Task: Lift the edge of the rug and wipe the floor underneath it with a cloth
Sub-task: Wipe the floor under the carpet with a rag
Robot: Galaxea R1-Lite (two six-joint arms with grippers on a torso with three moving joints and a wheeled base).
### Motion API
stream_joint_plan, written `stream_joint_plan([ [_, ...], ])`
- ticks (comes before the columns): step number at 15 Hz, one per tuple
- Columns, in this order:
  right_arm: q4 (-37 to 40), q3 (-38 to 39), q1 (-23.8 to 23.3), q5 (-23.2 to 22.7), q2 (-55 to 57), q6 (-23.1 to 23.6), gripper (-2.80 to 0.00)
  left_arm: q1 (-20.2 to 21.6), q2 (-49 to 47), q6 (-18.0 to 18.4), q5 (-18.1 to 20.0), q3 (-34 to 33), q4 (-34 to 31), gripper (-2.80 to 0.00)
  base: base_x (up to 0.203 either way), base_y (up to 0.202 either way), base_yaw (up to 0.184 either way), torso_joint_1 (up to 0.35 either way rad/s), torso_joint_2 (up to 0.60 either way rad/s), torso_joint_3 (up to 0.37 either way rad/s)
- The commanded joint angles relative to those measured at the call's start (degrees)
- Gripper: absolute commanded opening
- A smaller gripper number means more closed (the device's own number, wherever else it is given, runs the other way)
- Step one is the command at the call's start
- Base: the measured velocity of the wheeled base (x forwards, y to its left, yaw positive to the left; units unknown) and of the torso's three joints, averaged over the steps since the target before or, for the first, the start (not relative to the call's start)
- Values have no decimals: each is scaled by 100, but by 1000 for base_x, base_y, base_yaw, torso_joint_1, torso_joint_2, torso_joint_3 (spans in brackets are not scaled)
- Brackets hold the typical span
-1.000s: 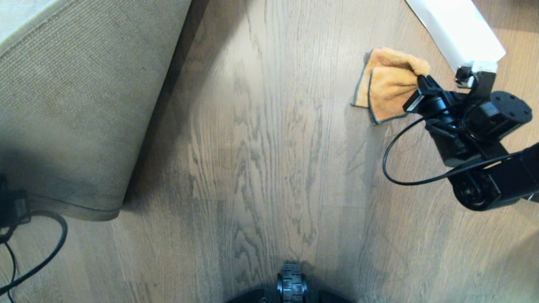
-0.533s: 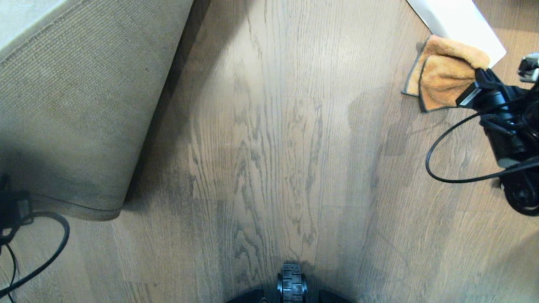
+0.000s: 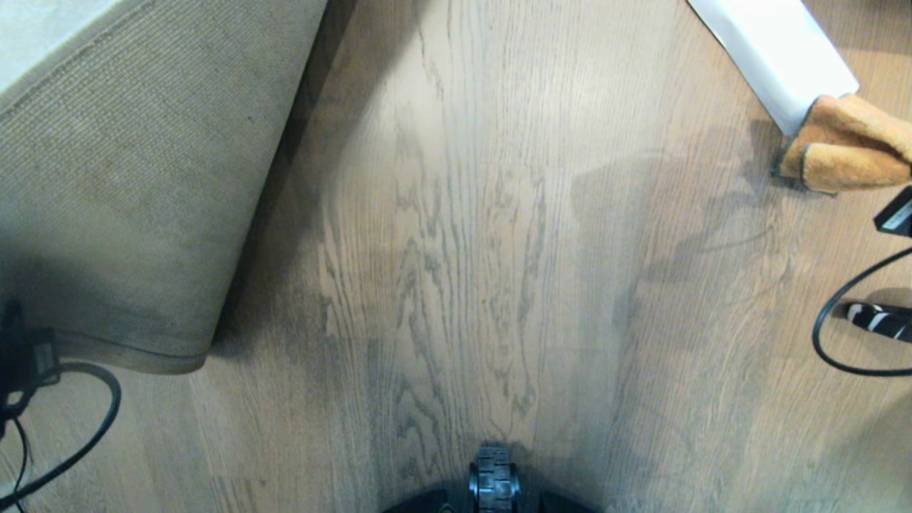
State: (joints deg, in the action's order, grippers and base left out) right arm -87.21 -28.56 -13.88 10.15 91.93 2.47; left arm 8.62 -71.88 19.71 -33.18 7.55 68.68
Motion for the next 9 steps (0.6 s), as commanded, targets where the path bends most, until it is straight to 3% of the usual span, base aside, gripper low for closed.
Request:
stream_joint_plan([
  [1, -274, 540, -353, -136, -462, 57, -280, -9, -2, 7, -22, -16, 40, -280, 0, 0, 0, 0, 0, 0],
  [4, -274, 1379, -668, -429, -825, 181, -280, -27, -2, 7, -22, -16, 40, -280, 0, 0, 0, 0, 0, 0],
  [7, -274, 2250, -699, -503, -946, 199, -280, -44, -11, -2, -22, -43, 40, -280, 0, 0, 0, 0, 0, 0],
  [9, -274, 2776, -695, -789, -853, 205, -280, -71, -11, -2, -22, -43, 40, -280, 0, 0, 0, 0, 0, 0],
])
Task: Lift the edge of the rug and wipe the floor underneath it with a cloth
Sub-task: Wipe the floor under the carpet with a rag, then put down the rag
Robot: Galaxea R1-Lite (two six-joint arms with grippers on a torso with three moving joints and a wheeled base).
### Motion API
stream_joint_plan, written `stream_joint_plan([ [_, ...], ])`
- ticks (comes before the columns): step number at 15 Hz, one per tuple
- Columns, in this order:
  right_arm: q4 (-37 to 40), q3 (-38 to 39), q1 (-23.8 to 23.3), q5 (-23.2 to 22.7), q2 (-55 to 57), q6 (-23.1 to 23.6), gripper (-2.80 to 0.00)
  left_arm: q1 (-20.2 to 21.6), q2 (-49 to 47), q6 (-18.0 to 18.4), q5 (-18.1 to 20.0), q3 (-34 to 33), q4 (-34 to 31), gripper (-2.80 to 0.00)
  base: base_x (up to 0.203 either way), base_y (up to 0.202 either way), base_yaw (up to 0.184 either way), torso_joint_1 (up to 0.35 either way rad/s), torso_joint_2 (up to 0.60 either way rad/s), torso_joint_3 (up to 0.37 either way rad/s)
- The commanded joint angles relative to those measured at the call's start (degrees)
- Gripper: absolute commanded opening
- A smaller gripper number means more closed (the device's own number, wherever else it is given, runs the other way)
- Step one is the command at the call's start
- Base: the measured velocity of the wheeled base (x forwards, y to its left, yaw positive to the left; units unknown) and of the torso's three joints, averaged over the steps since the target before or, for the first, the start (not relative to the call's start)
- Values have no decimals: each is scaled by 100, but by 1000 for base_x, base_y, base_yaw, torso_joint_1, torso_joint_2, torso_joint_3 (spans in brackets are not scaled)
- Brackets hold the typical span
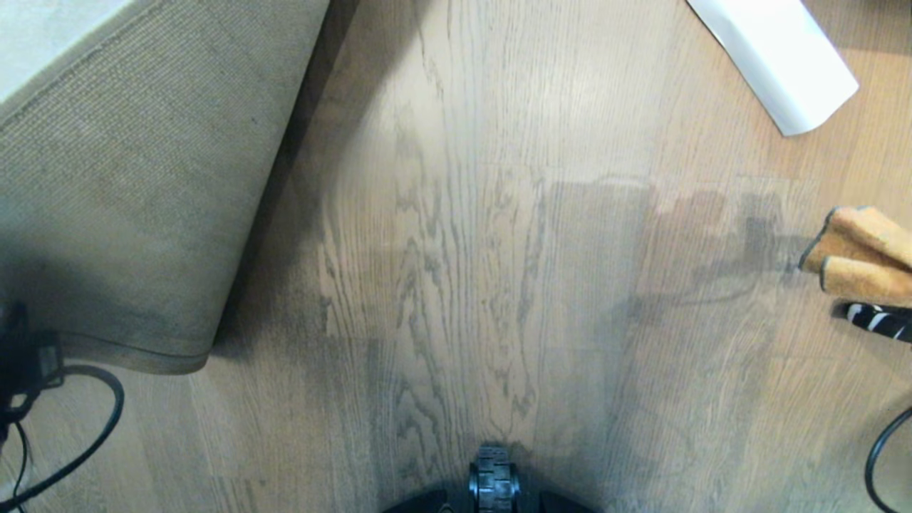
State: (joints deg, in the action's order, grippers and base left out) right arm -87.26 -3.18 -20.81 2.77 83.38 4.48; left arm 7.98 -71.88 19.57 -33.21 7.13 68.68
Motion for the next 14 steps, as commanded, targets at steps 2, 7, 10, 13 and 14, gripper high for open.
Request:
stream_joint_plan([
  [2, -267, 318, 4, -393, 249, 38, -280, -7, -11, 12, -28, -1, 41, -280, 0, 0, 0, 0, 0, 0],
  [7, -269, 318, 35, -652, 895, 70, -280, 1, -11, 12, -28, -9, 41, -280, 0, 0, 0, 0, 0, 0],
  [10, -269, 318, 67, -679, 1255, 70, -280, 9, -19, 12, -28, -10, 41, -280, 0, 0, 0, 0, 0, 0],
  [13, -269, 160, 74, -842, 1553, 79, -280, 10, -28, 12, -29, -10, 41, -280, 0, 0, 0, 0, 0, 0],
  [14, -269, 95, 82, -847, 1644, 85, -280, 10, -28, 12, -37, -10, 41, -280, 0, 0, 0, 0, 0, 0],
])
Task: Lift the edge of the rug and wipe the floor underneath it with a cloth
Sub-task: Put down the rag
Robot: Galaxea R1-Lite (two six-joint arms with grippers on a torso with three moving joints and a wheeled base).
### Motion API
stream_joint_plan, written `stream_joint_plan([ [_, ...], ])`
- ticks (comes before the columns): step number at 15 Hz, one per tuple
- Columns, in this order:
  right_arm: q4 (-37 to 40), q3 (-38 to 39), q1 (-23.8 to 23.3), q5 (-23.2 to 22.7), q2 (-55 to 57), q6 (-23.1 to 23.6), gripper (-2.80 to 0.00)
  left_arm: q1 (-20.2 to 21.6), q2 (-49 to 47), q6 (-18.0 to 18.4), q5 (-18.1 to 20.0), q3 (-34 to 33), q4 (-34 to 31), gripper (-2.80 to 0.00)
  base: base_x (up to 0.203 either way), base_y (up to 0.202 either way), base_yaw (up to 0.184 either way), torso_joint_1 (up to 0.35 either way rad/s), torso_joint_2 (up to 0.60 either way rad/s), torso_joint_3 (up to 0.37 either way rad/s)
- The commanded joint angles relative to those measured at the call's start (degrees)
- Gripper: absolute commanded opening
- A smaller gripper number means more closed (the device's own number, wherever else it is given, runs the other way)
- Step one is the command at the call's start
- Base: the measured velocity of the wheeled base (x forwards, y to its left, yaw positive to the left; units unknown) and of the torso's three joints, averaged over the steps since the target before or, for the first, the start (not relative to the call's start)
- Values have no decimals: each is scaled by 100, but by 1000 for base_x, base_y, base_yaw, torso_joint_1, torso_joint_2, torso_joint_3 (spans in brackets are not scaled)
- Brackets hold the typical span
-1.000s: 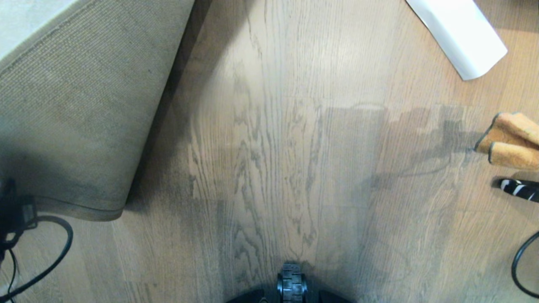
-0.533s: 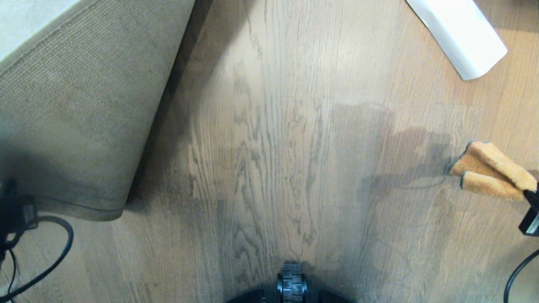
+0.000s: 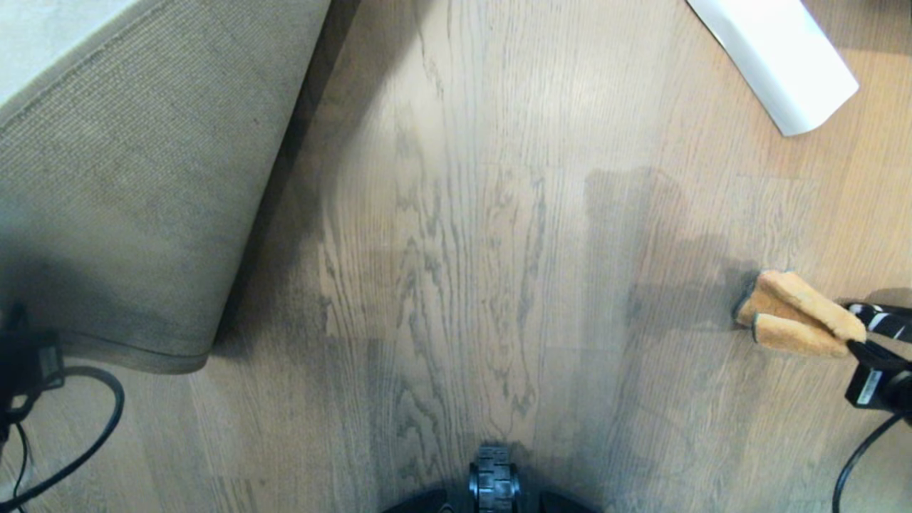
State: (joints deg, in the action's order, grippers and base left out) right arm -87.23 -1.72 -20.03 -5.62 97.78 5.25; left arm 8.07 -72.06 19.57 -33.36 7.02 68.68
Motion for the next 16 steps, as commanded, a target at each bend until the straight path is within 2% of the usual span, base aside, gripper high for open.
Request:
stream_joint_plan([
  [1, -272, -136, 31, -9, 293, 9, -280, 2, -10, 12, -21, 1, 40, -280, 0, 0, 0, 0, 0, 0],
  [10, -272, -399, 310, -9, 663, 2, -280, 2, -10, 12, -100, -8, 40, -280, 0, 0, 0, 0, 0, 0],
  [11, -272, -400, 359, -14, 663, 2, 0, 2, -10, 12, -91, -8, 40, -280, 0, 0, 0, 0, 0, 0],
  [16, -272, -559, 480, -9, 672, -5, 0, 2, -19, 3, -100, -8, 31, -280, 0, 0, 0, 0, 0, 0],
])
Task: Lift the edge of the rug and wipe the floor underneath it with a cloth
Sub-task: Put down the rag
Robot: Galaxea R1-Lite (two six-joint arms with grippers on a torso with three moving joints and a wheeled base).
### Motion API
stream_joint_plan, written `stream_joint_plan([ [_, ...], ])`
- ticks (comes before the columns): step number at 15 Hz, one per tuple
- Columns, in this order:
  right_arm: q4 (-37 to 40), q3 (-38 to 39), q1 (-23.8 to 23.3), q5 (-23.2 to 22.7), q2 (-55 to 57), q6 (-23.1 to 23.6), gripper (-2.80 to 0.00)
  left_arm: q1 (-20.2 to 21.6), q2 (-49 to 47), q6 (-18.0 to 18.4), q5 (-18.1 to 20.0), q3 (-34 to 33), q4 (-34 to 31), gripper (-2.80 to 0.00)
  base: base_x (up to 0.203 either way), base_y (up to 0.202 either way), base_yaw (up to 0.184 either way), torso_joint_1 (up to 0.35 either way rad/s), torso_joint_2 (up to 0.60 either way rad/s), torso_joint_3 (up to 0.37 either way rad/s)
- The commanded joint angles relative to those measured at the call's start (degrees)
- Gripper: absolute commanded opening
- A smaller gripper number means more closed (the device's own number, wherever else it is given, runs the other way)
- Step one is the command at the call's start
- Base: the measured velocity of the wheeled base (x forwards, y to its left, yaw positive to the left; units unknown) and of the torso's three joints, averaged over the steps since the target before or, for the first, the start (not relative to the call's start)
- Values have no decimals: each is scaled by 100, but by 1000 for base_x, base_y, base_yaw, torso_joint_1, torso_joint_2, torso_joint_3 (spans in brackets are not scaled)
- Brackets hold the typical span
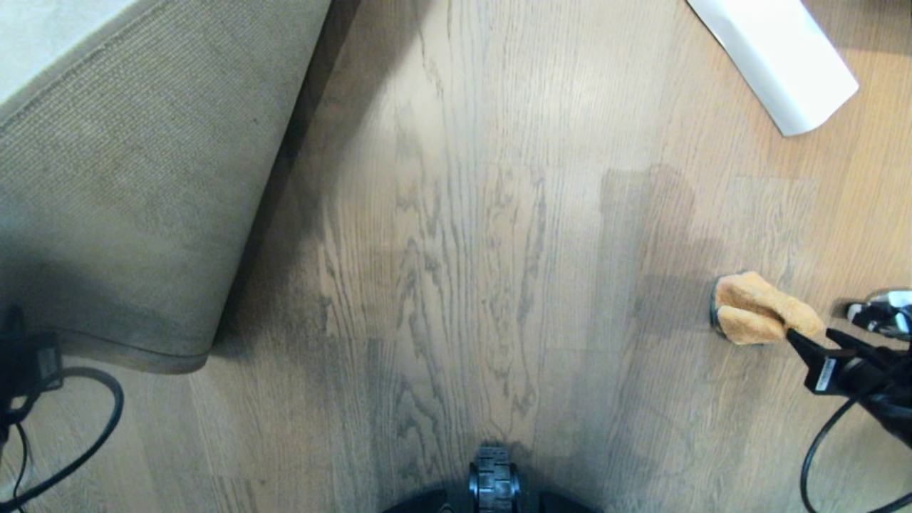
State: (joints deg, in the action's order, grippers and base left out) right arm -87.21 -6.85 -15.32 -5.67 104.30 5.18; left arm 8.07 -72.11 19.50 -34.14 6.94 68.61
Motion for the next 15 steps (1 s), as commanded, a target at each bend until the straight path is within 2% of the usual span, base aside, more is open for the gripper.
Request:
stream_joint_plan([
  [1, -274, -115, 10, -4, 12, 1, 0, 2, -14, 10, -22, 1, 44, -280, 0, 0, 0, 0, 0, 0],
  [13, -274, -247, 12, -32, -1000, -52, 0, -7, -23, -60, -22, -78, 47, -280, 0, 0, 0, 0, 0, 0],
  [15, -274, -238, 12, -174, -1029, -44, 0, -7, -23, -60, -22, -78, 47, -280, 0, 0, 0, 0, 0, 0],
])
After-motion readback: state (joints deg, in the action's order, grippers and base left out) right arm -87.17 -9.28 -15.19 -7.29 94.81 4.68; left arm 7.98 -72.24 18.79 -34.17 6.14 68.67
